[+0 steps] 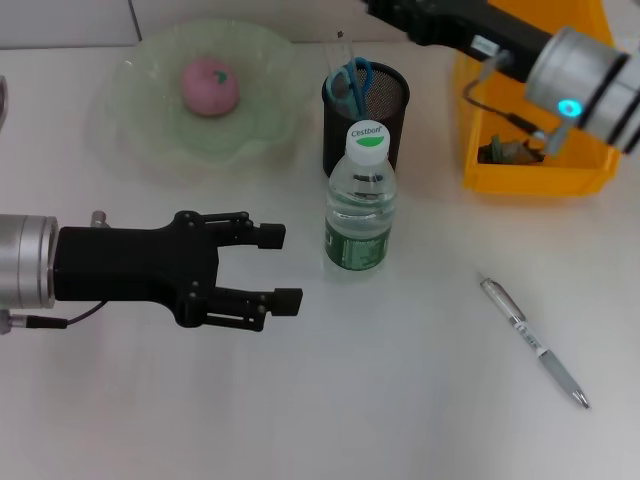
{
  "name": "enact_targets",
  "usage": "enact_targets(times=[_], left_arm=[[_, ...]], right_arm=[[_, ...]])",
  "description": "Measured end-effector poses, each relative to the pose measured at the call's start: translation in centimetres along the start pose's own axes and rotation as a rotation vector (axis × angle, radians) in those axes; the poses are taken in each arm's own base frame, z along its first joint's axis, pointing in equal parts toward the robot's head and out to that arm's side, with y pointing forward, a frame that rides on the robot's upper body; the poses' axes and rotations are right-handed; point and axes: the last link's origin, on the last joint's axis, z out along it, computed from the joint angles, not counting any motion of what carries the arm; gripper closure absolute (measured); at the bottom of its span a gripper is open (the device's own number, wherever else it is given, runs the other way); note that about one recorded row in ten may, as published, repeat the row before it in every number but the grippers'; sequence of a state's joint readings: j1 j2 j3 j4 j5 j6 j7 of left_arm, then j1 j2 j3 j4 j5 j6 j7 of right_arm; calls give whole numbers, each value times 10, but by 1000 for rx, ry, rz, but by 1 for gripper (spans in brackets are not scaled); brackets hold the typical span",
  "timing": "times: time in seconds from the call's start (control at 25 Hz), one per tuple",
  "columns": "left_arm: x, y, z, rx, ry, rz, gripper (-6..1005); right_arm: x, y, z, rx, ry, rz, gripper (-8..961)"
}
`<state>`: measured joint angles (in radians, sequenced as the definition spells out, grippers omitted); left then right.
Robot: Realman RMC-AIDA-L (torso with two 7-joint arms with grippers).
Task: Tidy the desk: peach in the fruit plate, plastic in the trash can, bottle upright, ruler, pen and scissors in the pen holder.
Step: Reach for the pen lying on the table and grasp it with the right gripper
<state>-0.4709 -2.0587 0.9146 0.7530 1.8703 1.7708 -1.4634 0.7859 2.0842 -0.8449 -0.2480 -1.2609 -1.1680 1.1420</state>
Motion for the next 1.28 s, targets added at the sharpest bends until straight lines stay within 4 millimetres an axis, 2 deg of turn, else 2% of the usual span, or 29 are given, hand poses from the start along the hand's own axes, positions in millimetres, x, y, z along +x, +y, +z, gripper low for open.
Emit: enact_targets(times=[0.04,0.08,0.12,0.16,0.2,0.28,0.36,0.48,0.52,0.6,0.72,0.76,0.88,0.92,1.04,1.16,1.2,1.28], left_arm=[[-1,-1,-1,5,-2,-1,139],[-1,-1,-1,5,-2,-1,139],[-1,-1,-4,10,-9,0,139],[-1,-1,-5,9,-11,1,139],[-1,-1,-6,9,-15,1,139],[-2,-2,-7,14,-25,3,139],[-4,-3,-8,18,-34,5,139],[-5,-3,-8,17,-47,17,139],[-5,-3,-7,14,-53,24,139],[-5,-4,-7,14,-60,26,140],[-4,-5,-7,8,-88,37,140],[-4,-5,-7,8,-88,37,140],[-4,-6,-7,8,-111,43,140],[-4,-6,-7,8,-111,43,139],[-3,-7,-7,8,-119,48,139],[-3,-9,-7,14,-128,71,139],[-3,-9,-7,16,-129,77,139],[-3,-10,-7,19,-130,85,139]], right_arm=[[-9,-8,-19,5,6,-15,268],[-9,-8,-19,5,6,-15,269],[-21,-15,-41,24,18,-23,269],[-26,-17,-54,36,33,-28,269],[-26,-17,-54,36,33,-28,269],[-40,-19,-76,53,93,-58,269],[-54,-16,-100,86,212,-91,269],[-67,-9,-123,132,394,-98,268],[-74,-1,-132,155,538,-66,268],[-76,4,-136,165,606,-40,268],[-87,27,-138,187,837,27,268],[-87,27,-138,187,837,27,268],[-91,42,-137,220,992,26,268],[-87,46,-134,254,1058,32,269],[-81,48,-130,273,1100,52,269],[-56,48,-119,271,1175,88,269],[-56,48,-119,271,1175,88,269],[-41,49,-114,254,1220,91,268]])
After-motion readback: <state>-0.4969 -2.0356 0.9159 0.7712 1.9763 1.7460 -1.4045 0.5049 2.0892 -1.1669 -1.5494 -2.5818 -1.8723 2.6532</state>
